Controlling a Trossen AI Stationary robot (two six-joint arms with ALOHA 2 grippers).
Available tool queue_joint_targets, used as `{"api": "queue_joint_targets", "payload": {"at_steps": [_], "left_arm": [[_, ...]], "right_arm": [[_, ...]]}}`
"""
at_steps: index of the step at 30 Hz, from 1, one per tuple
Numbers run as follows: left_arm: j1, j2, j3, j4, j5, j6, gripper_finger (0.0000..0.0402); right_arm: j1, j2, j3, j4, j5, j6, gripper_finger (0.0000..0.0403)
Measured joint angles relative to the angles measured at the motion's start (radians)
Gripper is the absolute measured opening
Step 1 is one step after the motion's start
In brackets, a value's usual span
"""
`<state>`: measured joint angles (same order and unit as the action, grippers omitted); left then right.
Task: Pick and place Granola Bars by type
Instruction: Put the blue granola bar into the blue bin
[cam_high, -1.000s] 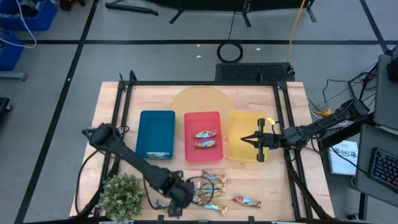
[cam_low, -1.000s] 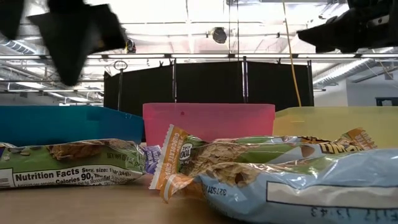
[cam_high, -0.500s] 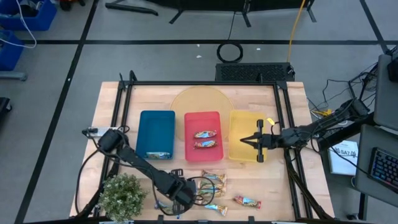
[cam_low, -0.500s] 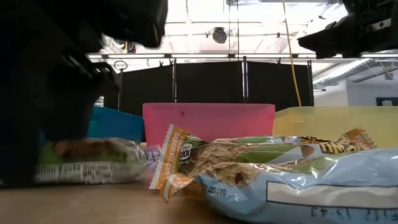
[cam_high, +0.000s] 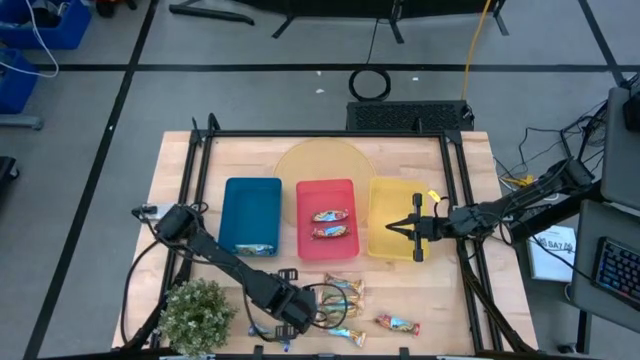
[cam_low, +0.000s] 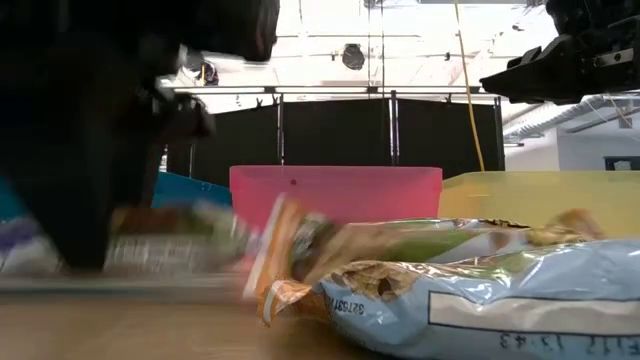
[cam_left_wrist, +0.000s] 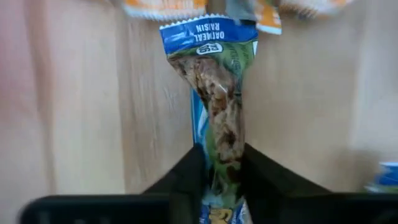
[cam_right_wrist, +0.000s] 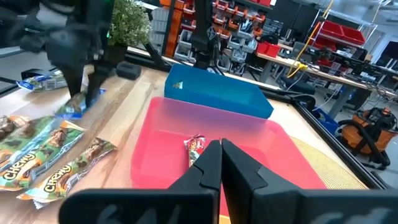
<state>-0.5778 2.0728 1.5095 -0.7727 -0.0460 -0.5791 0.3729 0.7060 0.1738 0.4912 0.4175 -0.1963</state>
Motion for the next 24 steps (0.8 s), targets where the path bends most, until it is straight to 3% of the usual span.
{"api": "queue_joint_targets", "payload": {"at_steps": [3, 9, 14, 16, 18, 20, 24], "left_arm": [[0.009, -0.044, 0.002, -0.031, -0.002, 0.005, 0.0038], [0.017, -0.187, 0.002, -0.210, -0.077, 0.002, 0.0033], [0.038, -0.352, 0.002, -0.511, -0.304, -0.014, 0.0054], [0.059, -0.415, 0.003, -0.639, -0.446, -0.049, 0.0047], [0.093, -0.472, -0.017, -0.702, -0.519, -0.081, 0.0033], [0.142, -0.535, -0.063, -0.676, -0.494, -0.066, 0.0027], [0.241, -0.626, -0.218, -0.530, -0.341, 0.062, 0.0027]], "right_arm": [[0.000, 0.000, 0.000, 0.001, 0.000, -0.007, 0.0001], [0.000, 0.000, 0.000, 0.005, 0.000, -0.022, 0.0001], [0.000, 0.000, 0.000, 0.006, 0.000, -0.025, 0.0001], [0.000, 0.000, 0.000, 0.006, 0.000, -0.026, 0.0001], [0.000, 0.000, 0.000, 0.006, 0.000, -0.029, 0.0001], [0.000, 0.000, 0.000, 0.005, 0.000, -0.028, 0.0001], [0.000, 0.000, 0.000, 0.005, 0.000, -0.028, 0.0000]]}}
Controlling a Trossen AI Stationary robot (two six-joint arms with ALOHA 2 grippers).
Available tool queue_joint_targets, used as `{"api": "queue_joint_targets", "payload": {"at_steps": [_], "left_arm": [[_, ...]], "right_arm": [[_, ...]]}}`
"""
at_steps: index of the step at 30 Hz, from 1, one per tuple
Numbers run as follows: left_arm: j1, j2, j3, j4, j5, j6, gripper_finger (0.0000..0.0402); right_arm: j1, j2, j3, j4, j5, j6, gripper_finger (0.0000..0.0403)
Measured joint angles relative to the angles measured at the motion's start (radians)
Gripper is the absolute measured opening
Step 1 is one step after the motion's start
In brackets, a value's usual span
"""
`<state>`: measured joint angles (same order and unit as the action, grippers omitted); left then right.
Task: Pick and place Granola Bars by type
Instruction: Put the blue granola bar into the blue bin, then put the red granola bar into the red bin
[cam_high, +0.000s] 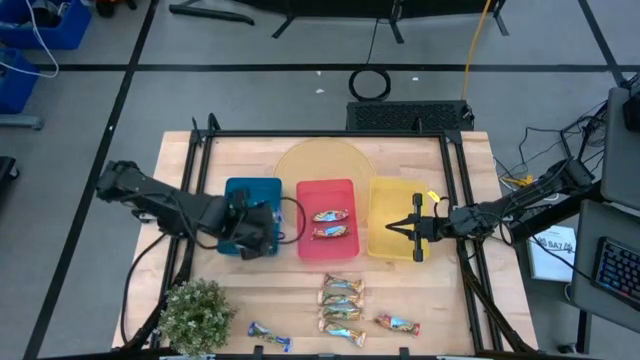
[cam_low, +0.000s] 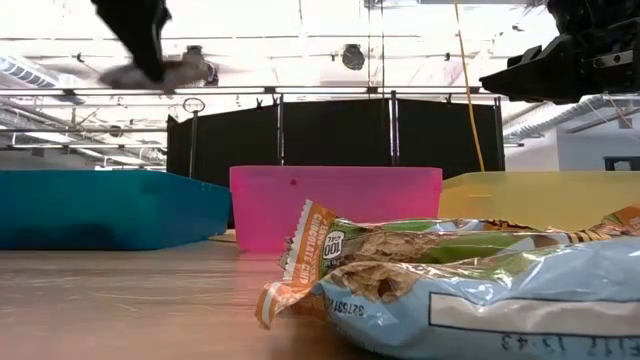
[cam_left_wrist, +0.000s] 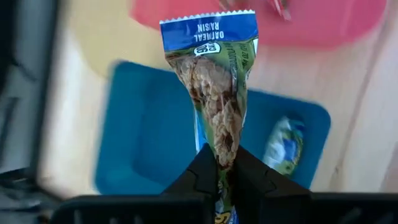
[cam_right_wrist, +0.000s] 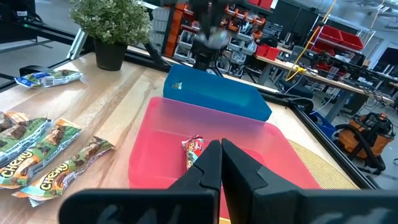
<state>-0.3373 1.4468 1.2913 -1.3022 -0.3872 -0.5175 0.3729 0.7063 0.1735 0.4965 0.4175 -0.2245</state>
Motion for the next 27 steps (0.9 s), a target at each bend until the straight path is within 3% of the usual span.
{"api": "queue_joint_targets", "payload": {"at_steps": [8, 16, 18, 23, 27], "left_arm": [[0.119, -0.019, -0.292, 0.215, 0.227, 0.115, 0.0040], [0.201, -0.011, -0.411, 0.368, 0.370, 0.165, 0.0026], [0.209, -0.011, -0.414, 0.375, 0.387, 0.145, 0.0051], [0.209, -0.011, -0.405, 0.375, 0.389, 0.136, 0.0160], [0.206, -0.022, -0.377, 0.374, 0.330, 0.106, 0.0231]], "right_arm": [[0.000, 0.000, 0.000, 0.008, 0.000, -0.004, 0.0000], [0.000, 0.000, 0.000, 0.008, 0.000, -0.015, 0.0000], [0.000, 0.000, 0.000, 0.005, 0.000, -0.020, 0.0000], [0.000, 0.000, 0.000, 0.000, 0.000, -0.020, 0.0000], [0.000, 0.000, 0.000, 0.000, 0.000, -0.023, 0.0000]]}}
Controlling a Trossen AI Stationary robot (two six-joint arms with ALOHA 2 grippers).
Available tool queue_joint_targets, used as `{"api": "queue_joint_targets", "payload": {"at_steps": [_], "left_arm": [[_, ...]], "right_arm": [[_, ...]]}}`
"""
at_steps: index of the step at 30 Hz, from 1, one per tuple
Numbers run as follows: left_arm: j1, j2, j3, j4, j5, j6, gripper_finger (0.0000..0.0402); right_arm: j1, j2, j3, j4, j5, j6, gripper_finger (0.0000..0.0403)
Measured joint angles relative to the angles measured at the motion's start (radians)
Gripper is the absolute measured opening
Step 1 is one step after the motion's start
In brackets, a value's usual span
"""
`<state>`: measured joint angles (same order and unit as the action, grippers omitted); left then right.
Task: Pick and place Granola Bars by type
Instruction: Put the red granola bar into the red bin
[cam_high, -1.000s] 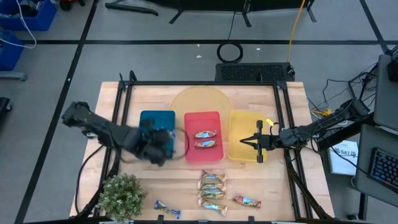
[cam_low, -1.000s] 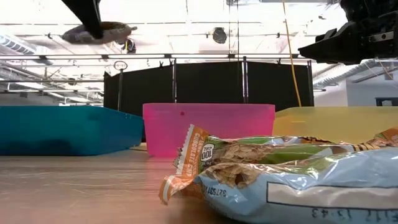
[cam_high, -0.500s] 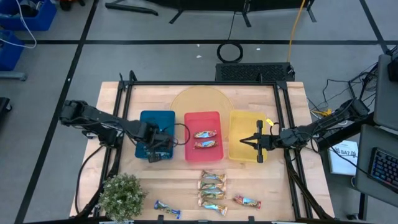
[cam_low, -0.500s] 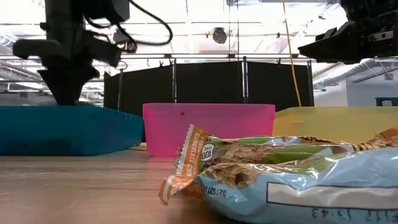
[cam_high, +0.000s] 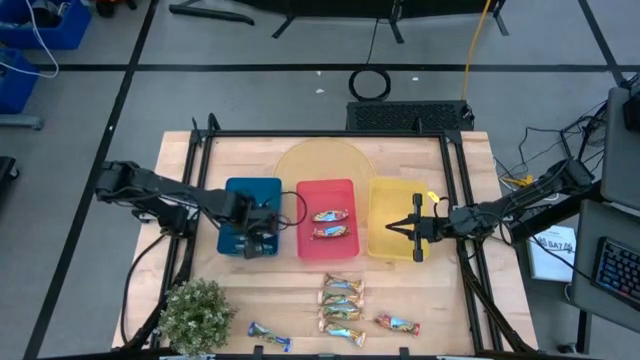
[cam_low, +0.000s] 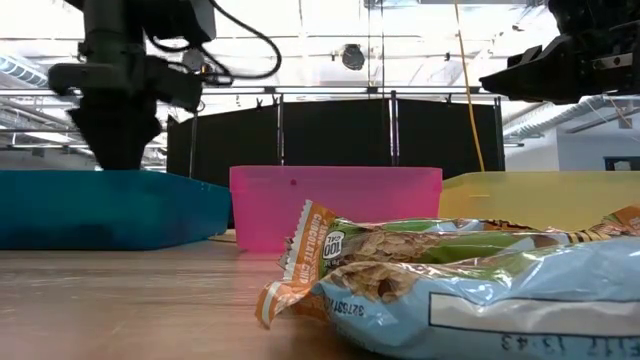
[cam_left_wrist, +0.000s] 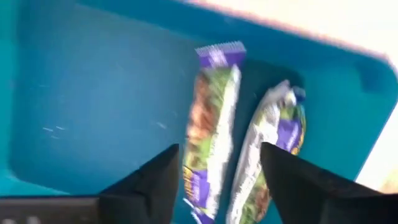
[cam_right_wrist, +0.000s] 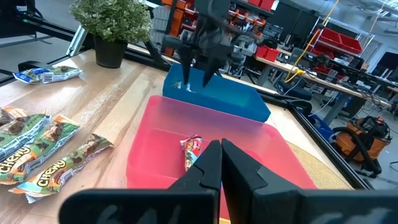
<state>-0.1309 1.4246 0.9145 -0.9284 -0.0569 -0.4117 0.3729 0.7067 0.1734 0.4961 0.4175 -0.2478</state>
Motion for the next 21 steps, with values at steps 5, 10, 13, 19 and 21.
{"api": "queue_joint_targets", "payload": {"at_steps": [5, 10, 13, 19, 21], "left_arm": [[-0.064, 0.000, 0.121, 0.071, -0.153, 0.062, 0.0267], [-0.196, -0.032, 0.174, 0.522, -0.259, 0.319, 0.0241], [-0.238, -0.045, 0.114, 0.815, -0.121, 0.490, 0.0186], [-0.233, -0.059, 0.017, 0.994, -0.071, 0.626, 0.0021], [-0.224, -0.071, -0.044, 1.044, -0.068, 0.646, 0.0015]], "right_arm": [[0.000, 0.003, 0.000, 0.000, 0.000, 0.000, 0.0000], [0.000, 0.005, 0.000, 0.004, 0.000, 0.028, 0.0000], [0.000, 0.006, 0.000, 0.029, 0.000, 0.037, 0.0000], [0.000, 0.009, -0.001, 0.083, -0.005, 0.129, 0.0000], [0.000, 0.011, -0.001, 0.083, -0.006, 0.148, 0.0000]]}}
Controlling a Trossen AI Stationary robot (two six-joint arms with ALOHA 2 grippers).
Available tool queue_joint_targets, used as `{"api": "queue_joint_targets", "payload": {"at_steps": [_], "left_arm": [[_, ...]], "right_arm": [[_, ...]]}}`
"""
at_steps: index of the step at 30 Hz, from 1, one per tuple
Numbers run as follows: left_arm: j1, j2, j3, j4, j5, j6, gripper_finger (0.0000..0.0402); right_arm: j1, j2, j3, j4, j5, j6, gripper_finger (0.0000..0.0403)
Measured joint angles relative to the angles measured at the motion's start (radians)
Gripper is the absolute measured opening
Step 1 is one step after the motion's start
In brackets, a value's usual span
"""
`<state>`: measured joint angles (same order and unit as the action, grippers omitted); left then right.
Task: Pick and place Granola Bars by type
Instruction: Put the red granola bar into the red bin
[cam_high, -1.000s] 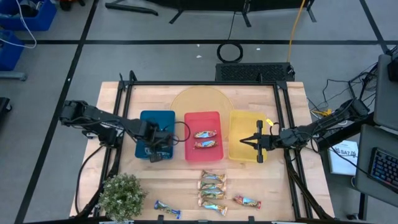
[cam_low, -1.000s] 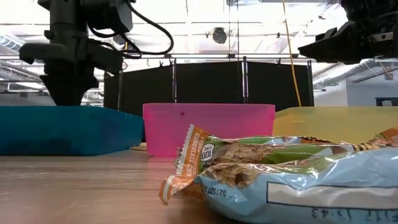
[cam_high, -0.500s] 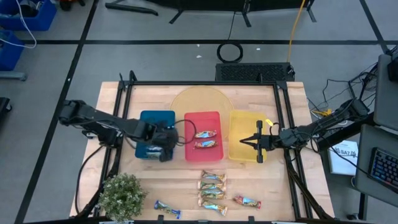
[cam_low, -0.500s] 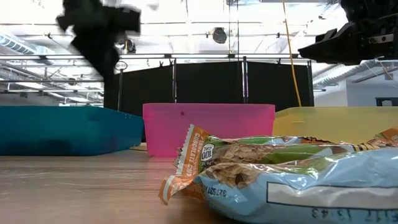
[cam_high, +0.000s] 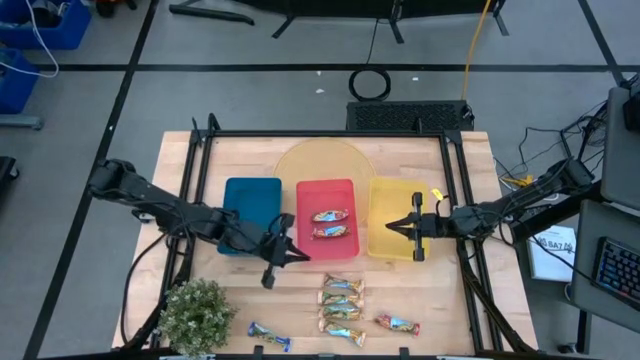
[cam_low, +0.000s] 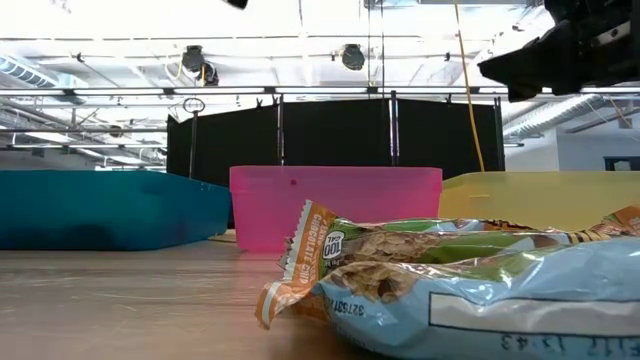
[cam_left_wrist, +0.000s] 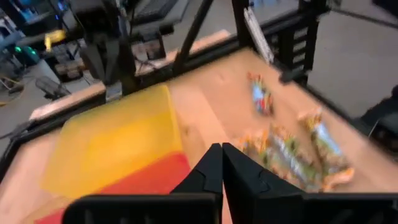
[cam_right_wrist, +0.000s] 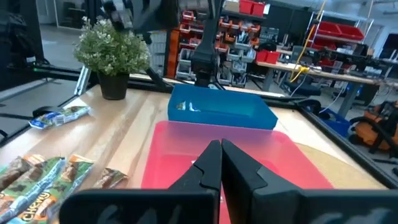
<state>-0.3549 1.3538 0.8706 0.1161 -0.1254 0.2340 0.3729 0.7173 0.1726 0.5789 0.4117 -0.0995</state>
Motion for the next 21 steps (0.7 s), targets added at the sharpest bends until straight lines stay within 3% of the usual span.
{"api": "queue_joint_targets", "payload": {"at_steps": [4, 8, 13, 21], "left_arm": [[0.009, -0.012, -0.169, 0.228, 0.029, 0.081, 0.0019], [0.027, -0.018, -0.373, 0.503, 0.046, 0.105, 0.0006], [0.054, -0.021, -0.527, 0.784, 0.015, 0.085, 0.0007], [0.066, -0.140, -0.534, 0.769, -0.114, 0.079, 0.0018]], "right_arm": [[0.000, 0.011, 0.009, -0.008, 0.010, 0.021, 0.0000], [0.026, 0.060, 0.124, -0.120, 0.052, 0.038, 0.0000], [0.098, 0.244, 0.471, -0.573, 0.189, 0.143, 0.0000], [0.230, 0.679, 1.057, -1.283, 0.243, 0.471, 0.0000]]}}
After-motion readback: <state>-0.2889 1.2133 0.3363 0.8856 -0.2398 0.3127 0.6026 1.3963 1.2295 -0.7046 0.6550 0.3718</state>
